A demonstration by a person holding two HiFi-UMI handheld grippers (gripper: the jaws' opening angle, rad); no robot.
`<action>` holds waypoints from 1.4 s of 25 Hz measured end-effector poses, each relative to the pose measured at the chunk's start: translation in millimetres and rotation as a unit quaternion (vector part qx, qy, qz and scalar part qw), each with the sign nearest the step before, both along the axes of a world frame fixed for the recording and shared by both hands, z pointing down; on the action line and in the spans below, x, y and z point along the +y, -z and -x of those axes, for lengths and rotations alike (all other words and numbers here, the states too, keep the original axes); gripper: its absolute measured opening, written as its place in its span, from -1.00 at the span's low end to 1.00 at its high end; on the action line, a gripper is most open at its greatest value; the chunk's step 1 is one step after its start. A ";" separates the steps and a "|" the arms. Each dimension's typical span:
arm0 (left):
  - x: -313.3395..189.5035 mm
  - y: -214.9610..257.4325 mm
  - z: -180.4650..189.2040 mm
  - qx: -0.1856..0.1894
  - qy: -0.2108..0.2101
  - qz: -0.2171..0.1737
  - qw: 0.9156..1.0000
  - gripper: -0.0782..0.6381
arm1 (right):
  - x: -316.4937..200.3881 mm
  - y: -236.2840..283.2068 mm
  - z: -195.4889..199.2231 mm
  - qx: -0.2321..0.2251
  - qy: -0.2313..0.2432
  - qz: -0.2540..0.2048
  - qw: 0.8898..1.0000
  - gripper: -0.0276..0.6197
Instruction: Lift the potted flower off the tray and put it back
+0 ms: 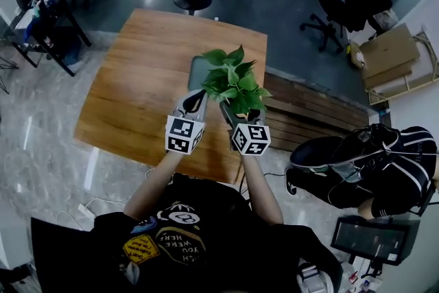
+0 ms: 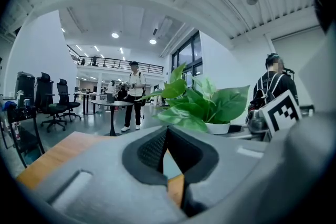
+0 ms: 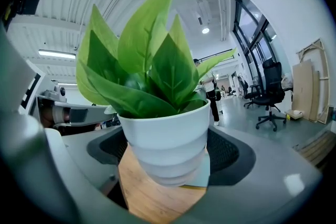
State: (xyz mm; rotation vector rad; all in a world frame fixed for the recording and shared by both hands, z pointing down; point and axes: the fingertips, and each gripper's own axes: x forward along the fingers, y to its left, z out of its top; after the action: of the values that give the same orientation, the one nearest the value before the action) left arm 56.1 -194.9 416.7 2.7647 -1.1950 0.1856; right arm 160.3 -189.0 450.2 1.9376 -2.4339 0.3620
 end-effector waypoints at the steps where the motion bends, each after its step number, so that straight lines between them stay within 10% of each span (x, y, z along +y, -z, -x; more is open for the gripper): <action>1: 1.1 -1.6 1.1 0.001 0.002 0.000 1.000 -0.77 | 0.3 -1.2 0.6 0.001 0.001 0.000 1.000 0.56; 14: -11.3 -28.5 -4.0 -0.010 -0.019 -0.010 1.000 -0.77 | -33.7 -28.1 -1.2 0.012 0.026 0.005 1.000 0.56; 35: -88.1 -143.2 41.0 -0.065 0.038 0.047 0.996 -0.77 | -211.8 -227.8 -11.3 0.022 0.025 0.059 0.998 0.55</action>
State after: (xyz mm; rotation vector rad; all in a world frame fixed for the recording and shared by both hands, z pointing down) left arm 15.1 -283.0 559.8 2.6564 -1.2833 0.4083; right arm 171.7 -400.7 678.0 1.8159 -2.3706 0.4462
